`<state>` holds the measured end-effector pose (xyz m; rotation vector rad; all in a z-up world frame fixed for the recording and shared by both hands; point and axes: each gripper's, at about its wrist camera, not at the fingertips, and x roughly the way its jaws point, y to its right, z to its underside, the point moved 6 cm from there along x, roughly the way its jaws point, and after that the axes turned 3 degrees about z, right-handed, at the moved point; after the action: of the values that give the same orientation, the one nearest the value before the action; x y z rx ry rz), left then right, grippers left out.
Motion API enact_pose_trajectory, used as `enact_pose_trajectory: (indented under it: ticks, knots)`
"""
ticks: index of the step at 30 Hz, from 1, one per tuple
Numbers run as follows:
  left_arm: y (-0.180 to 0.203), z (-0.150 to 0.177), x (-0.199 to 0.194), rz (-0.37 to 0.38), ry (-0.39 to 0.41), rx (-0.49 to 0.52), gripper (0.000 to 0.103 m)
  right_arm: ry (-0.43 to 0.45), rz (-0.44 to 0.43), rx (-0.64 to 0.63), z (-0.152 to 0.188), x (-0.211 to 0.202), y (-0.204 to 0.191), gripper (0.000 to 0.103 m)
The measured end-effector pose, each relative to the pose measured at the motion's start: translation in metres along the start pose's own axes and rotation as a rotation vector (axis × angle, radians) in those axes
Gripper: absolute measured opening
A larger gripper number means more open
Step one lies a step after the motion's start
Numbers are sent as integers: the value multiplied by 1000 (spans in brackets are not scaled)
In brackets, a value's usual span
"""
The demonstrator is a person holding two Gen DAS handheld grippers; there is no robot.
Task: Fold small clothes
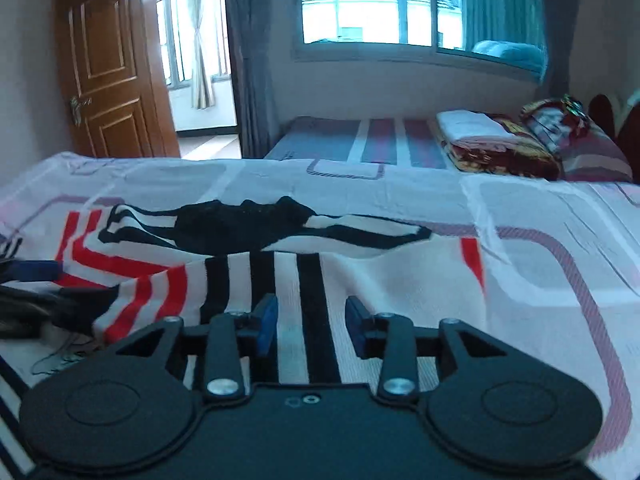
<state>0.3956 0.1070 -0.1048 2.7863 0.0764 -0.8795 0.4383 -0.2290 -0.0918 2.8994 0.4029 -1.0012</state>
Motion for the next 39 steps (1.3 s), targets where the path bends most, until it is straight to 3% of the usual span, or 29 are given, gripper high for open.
enact_pose_trajectory:
  ticks: [3, 6, 8, 12, 17, 18, 19, 20, 22, 24, 26, 28, 33, 36, 39]
  knots:
    - [-101, 16, -47, -155, 58, -185, 76, -6, -4, 36, 9, -14, 1, 36]
    - [-184, 34, -70, -226, 66, -392, 65, -24, -20, 72, 16, -23, -3, 36]
    - [-233, 44, -78, -274, 88, -555, 64, -34, -29, 79, 20, -27, -11, 36]
    - [-286, 52, -76, -218, 159, -775, 58, -46, -53, 68, 22, -33, -29, 36]
    - [-313, 42, -60, -161, 187, -842, 58, -48, -55, 85, 18, -38, -38, 37]
    - [-318, 40, -57, -159, 187, -856, 52, -47, -59, 89, 17, -39, -38, 37]
    - [-320, 38, -55, -177, 177, -852, 39, -45, -62, 91, 17, -40, -38, 37]
    - [-325, 39, -53, -224, 148, -839, 7, -43, -60, 92, 16, -42, -37, 37]
    - [-326, 35, -47, -260, 128, -792, 6, -38, -58, 99, 16, -44, -34, 37]
    - [-309, 21, -43, -328, 100, -633, 5, -36, -48, 109, 16, -46, -27, 37]
    - [-284, 4, -42, -320, 128, -533, 5, -34, -32, 121, 18, -48, -18, 37]
    - [-248, -21, -37, -251, 161, -435, 5, -31, -16, 135, 20, -48, -10, 37]
    - [-108, -73, -5, -24, 177, -161, 5, -27, 15, 179, 23, -46, 6, 37]
    - [-16, -77, 30, 106, 112, -56, 5, -25, 18, 215, 26, -47, 13, 37]
    - [66, -60, 65, 175, 24, 75, 5, -22, 38, 238, 29, -51, 23, 37]
